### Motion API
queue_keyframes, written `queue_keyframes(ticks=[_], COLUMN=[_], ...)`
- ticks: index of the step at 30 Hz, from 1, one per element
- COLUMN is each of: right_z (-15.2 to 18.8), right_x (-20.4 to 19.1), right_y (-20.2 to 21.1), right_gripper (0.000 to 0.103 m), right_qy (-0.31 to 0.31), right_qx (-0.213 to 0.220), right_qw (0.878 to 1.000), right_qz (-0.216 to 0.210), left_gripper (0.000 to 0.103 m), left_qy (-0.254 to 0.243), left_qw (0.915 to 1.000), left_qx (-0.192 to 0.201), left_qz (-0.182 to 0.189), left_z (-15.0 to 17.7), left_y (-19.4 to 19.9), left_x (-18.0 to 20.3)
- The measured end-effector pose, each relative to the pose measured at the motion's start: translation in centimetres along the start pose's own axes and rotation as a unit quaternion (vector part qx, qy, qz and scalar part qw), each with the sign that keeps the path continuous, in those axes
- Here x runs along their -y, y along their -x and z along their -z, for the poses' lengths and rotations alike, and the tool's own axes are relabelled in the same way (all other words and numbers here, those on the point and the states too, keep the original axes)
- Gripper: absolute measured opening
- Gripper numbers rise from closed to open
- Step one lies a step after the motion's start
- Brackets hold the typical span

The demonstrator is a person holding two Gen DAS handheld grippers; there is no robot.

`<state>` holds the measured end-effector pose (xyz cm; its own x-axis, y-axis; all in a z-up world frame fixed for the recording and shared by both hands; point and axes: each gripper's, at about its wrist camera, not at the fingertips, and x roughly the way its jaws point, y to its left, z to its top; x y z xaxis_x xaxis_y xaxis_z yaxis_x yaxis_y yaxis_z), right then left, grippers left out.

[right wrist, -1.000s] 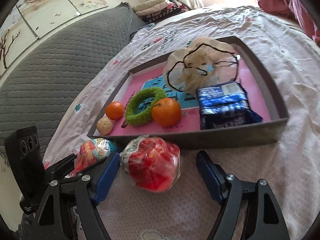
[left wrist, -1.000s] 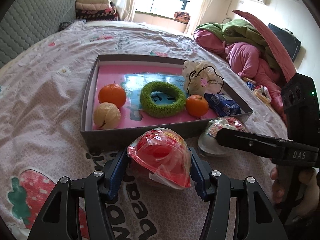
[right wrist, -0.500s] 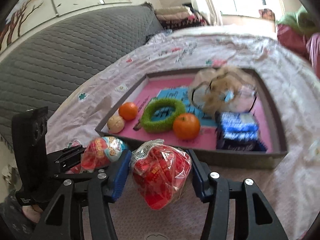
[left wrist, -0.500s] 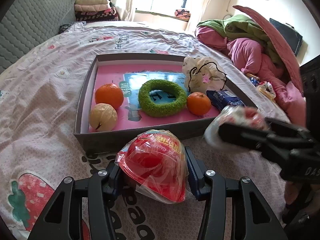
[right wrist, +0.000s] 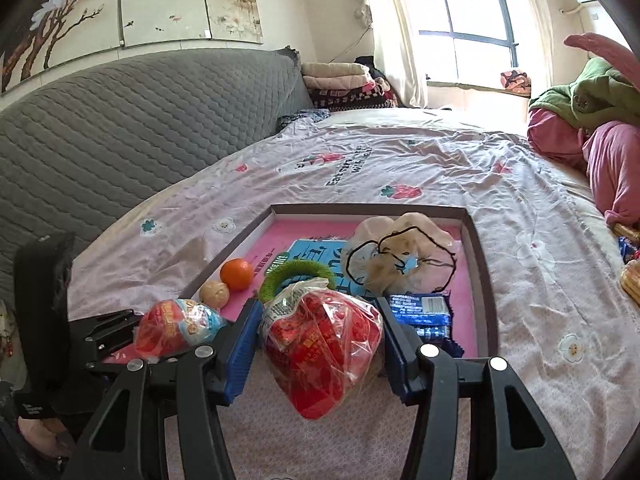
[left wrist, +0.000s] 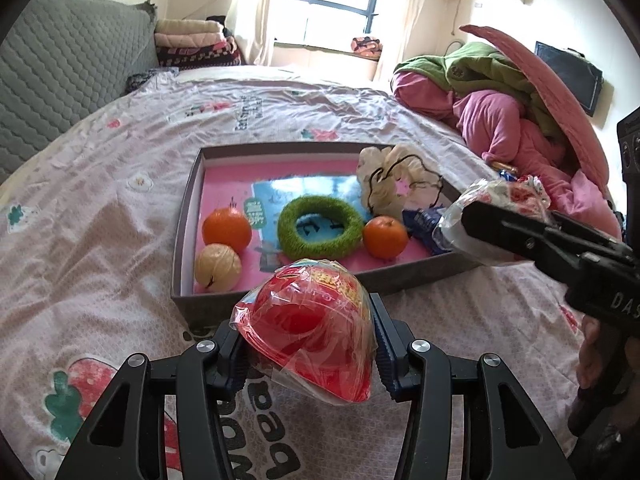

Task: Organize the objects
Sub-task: 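Lift and carry both wrapped candy eggs over the gray box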

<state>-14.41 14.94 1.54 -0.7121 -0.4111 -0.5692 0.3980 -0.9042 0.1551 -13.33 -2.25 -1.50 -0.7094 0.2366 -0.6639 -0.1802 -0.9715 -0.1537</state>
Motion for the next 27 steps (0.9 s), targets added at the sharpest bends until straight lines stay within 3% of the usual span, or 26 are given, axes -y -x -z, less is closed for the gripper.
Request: queue_keyframes(ticks=[27], right_z=[-4.5], right_x=[1.9], right_y=[3.1], right_gripper=[0.056], right_qy=[0.017], right_qx=[0.061], right_qw=[0.998], right_qz=[0.011], left_gripper=[0.053], left_qy=[-0.015], left_qw=[0.9984], left_qx=[0.05], left_qz=[-0.024], left_z=[-6.4], left_y=[1.7], left_x=[0.3])
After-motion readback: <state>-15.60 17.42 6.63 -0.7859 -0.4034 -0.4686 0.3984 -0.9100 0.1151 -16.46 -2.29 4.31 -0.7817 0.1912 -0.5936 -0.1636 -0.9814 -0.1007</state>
